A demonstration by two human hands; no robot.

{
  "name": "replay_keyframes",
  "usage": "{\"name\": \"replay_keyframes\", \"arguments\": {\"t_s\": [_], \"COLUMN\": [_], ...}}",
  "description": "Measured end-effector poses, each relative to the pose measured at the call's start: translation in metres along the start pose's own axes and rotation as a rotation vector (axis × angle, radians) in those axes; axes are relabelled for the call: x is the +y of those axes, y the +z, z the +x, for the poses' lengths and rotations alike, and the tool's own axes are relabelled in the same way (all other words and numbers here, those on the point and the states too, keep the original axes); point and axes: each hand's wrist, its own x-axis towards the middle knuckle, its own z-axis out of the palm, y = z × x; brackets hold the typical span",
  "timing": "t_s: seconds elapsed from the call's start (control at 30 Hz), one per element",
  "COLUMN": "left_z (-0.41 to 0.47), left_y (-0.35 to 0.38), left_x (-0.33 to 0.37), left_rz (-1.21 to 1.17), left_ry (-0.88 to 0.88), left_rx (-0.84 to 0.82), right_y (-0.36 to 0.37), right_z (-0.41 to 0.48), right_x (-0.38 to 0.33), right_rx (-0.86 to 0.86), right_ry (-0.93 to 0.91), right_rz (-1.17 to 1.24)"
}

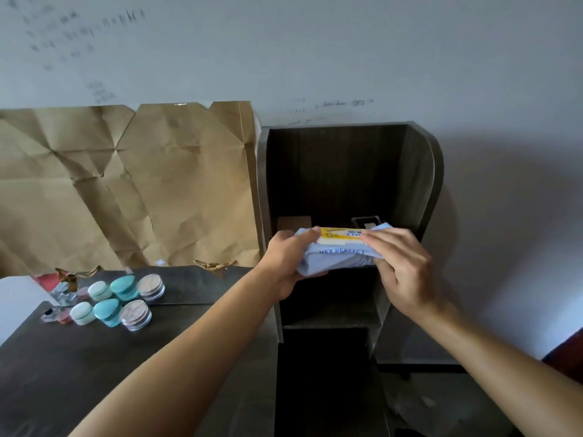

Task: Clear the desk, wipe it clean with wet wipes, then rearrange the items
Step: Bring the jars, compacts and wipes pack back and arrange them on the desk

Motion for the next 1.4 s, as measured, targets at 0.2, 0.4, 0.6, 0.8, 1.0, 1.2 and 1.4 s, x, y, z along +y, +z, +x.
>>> {"name": "replay_keyframes", "arguments": {"t_s": [0.2, 0.4, 0.6, 0.8, 1.0, 1.2, 1.4], "left_z": [-0.044, -0.073, -0.094, -0.115, -0.124, -0.111, -0.080], "left_y": [-0.053, -0.132, -0.219, -0.311, -0.435, -0.575, -0.681], "left_x": [-0.064, -0.101, -0.135, -0.148, -0.154, -0.140, -0.124], "left_rz": [-0.183, -0.125, -0.149, -0.169, -0.304, -0.379, -0.419], "left_ry": [0.057, 0.119, -0.003, -0.160, -0.231, -0.228, -0.208], "left_rx": [0.164, 0.329, 0.506, 0.613, 0.727, 0.862, 0.961], "right_y": [0.009, 0.068, 0.156, 0.239, 0.351, 0.477, 0.574], "right_z": [-0.052, -0.088, -0.084, -0.087, -0.079, -0.052, -0.032], "right_x": [-0.035, -0.090, -0.144, -0.215, -0.296, -0.375, -0.415], "right_rx": [-0.161, -0.447, -0.641, -0.905, -1.089, -1.182, -1.211], "right_ry": [0.115, 0.911, 1.109, 0.945, 0.796, 0.761, 0.735], "right_rz": [0.256, 0.732, 0.729, 0.680, 0.655, 0.651, 0.458]}}
